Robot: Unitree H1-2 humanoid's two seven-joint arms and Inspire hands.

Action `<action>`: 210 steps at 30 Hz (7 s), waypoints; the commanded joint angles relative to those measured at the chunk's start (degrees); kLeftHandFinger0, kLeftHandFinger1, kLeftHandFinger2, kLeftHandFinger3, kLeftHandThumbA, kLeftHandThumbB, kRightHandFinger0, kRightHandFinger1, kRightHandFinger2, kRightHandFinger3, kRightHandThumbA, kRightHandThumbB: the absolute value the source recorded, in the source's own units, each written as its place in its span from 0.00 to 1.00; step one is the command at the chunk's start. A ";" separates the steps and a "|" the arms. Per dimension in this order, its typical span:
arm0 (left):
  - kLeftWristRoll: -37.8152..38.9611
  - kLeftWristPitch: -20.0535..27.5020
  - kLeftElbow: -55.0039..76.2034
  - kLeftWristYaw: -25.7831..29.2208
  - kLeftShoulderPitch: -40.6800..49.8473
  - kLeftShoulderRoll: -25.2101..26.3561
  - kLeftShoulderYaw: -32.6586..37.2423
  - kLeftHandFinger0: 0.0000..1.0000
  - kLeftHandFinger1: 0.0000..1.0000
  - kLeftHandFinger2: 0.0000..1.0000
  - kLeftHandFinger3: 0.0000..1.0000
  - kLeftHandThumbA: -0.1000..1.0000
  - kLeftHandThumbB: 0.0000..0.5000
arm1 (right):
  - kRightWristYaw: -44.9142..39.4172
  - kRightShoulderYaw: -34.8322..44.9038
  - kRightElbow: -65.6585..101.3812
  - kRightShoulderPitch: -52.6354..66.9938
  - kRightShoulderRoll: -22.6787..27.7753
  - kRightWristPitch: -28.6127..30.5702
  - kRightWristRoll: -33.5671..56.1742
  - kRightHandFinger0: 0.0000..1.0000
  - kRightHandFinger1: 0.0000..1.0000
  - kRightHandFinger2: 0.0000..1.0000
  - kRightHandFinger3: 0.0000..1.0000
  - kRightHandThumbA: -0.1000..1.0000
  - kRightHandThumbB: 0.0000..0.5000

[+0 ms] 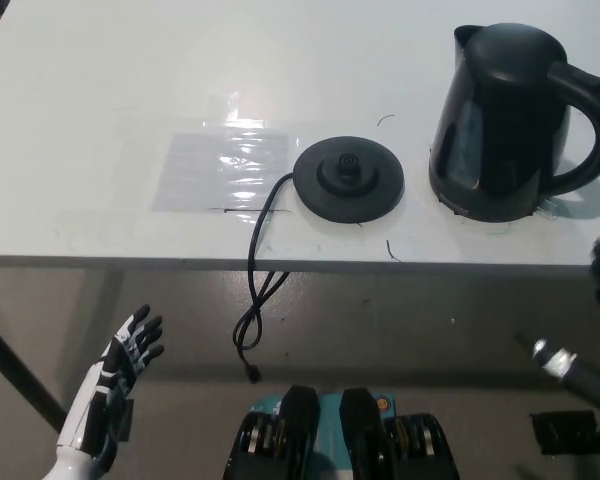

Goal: A kettle and its base are kept separately on the desk infront of the robot and the robot uses its right hand to lift the kettle by its handle and places it on its base to align it correctly.

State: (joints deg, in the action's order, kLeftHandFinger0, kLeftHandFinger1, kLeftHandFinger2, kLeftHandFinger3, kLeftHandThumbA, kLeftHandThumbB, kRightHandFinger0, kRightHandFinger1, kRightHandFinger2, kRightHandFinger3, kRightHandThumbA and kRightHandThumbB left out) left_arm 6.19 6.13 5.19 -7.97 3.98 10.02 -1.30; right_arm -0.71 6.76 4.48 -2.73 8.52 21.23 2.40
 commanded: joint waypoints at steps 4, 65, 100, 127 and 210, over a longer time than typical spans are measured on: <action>0.78 2.09 2.30 -1.16 -0.33 1.08 -0.57 1.00 1.00 1.00 1.00 1.00 0.19 | -1.07 4.05 4.20 -8.66 5.16 -6.82 10.75 1.00 1.00 1.00 1.00 1.00 0.65; 2.24 1.98 1.52 -1.93 -1.07 0.89 -1.32 1.00 1.00 1.00 1.00 1.00 0.29 | -1.53 4.08 -33.39 -36.90 7.77 -8.61 10.26 1.00 1.00 1.00 1.00 1.00 0.51; 3.05 2.76 0.49 -2.89 -2.31 1.10 -1.78 1.00 1.00 1.00 1.00 1.00 0.29 | 10.19 8.44 -34.65 -40.09 5.17 -7.35 5.72 0.00 0.32 0.71 0.68 0.00 0.25; 2.83 2.52 0.90 -2.97 -2.06 1.43 -1.74 1.00 1.00 1.00 1.00 1.00 0.19 | 13.47 9.91 -14.54 -47.10 -0.12 -13.36 6.89 0.00 0.40 0.79 0.88 0.00 0.17; 3.55 0.27 1.74 -3.85 -3.94 2.00 -1.85 1.00 1.00 1.00 1.00 1.00 0.24 | 23.28 0.14 -41.53 -49.63 -17.05 -0.63 -4.21 0.00 0.19 0.64 0.77 0.00 0.16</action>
State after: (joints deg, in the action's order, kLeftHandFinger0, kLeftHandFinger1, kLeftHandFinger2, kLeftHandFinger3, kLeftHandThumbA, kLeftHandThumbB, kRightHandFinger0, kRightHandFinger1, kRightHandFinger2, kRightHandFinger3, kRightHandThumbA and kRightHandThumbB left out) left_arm 8.81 6.43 4.88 -11.18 1.15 11.11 -2.98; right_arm 23.61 7.57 -38.83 -51.38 -7.08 15.14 -3.05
